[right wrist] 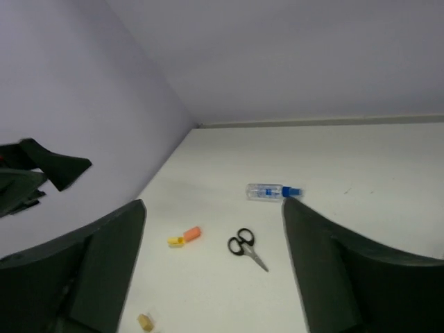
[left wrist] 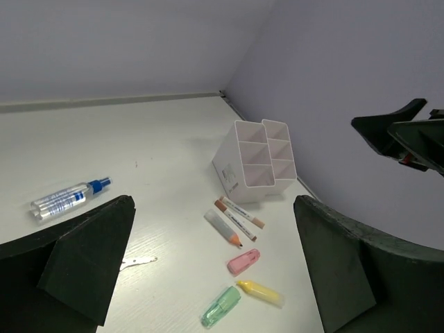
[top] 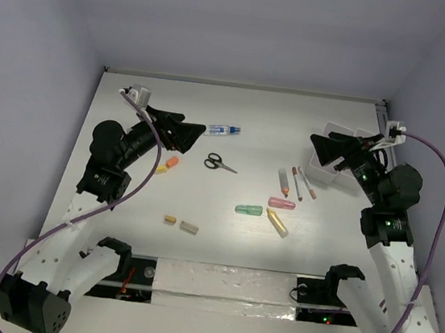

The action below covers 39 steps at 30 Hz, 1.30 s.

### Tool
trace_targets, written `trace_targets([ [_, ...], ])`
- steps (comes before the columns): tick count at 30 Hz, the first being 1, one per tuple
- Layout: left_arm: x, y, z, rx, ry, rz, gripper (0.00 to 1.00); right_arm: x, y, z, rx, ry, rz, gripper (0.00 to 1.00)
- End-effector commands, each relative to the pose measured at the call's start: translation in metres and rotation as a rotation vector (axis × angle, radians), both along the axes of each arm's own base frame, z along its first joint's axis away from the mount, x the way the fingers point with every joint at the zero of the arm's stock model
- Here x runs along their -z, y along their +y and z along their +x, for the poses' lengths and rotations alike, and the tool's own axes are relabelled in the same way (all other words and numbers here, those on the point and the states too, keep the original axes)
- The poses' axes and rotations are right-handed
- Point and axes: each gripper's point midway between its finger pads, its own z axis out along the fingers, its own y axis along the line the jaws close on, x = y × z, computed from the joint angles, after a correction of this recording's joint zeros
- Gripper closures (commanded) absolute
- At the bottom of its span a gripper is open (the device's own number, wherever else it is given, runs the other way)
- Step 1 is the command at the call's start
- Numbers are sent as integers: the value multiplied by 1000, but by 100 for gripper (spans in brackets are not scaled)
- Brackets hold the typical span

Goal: Sort the stationery into containers
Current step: Pick up the stationery from the center of the board.

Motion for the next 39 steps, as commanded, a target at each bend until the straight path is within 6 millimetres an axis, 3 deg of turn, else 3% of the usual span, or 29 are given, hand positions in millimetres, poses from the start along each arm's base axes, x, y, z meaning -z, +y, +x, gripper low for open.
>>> trace_targets([
  [1, -33, 2, 0, -5, -85, -4, 1, -10, -2, -4, 5, -50, 6, 20],
  [3, -36, 5, 7, -36, -97, 11, 1, -3, -2, 0, 10, -26, 8, 49],
  [4, -46, 6, 9, -49, -111, 17, 1, 1, -2, 2, 7, -14, 6, 84],
  [5, -46, 6, 18, -62, -117, 44, 1, 5, -1, 3, 3, -2, 3, 93],
  [6, -48, 7, 23, -76, -121, 58, 15, 11, 0, 7, -1, 15, -3, 99],
  [7, -60, 9, 27, -92, -144, 65, 35, 16, 2, 8, -13, 29, -3, 100],
  [10, -41, 13, 61, -187, -92, 154, 78, 29, 8, 10, -57, 69, 3, 100],
  [13, -19, 26, 102, -338, -40, 302, 86, 39, 15, 6, -105, 95, 13, 100],
  [14, 3, 28, 120, -363, 4, 358, 85, 40, 16, 5, -117, 91, 14, 100],
  [16, 21, 32, 139, -389, 1, 468, 76, 47, 20, 0, -147, 97, 17, 98],
  [18, 44, 19, 159, -338, 4, 553, 72, 45, 28, -7, -173, 69, 13, 92],
  [21, 74, 6, 184, -266, 7, 655, 55, 40, 37, -14, -206, 49, 9, 67],
  [22, 93, -1, 197, -227, 37, 698, 52, 38, 41, -19, -231, 46, 5, 50],
  [25, 118, -19, 208, -122, 100, 770, 51, 40, 42, -20, -237, 49, 1, 43],
  [26, 147, -28, 212, -67, 134, 817, 50, 41, 41, -20, -236, 55, -1, 42],
  [29, 184, -45, 216, 3, 170, 916, 44, 45, 43, -22, -241, 59, -9, 41],
  [33, 208, -48, 228, 21, 188, 963, 30, 49, 50, -21, -281, 77, -10, 41],
  [39, 234, -56, 232, 98, 215, 987, 28, 59, 53, -16, -299, 114, -9, 40],
])
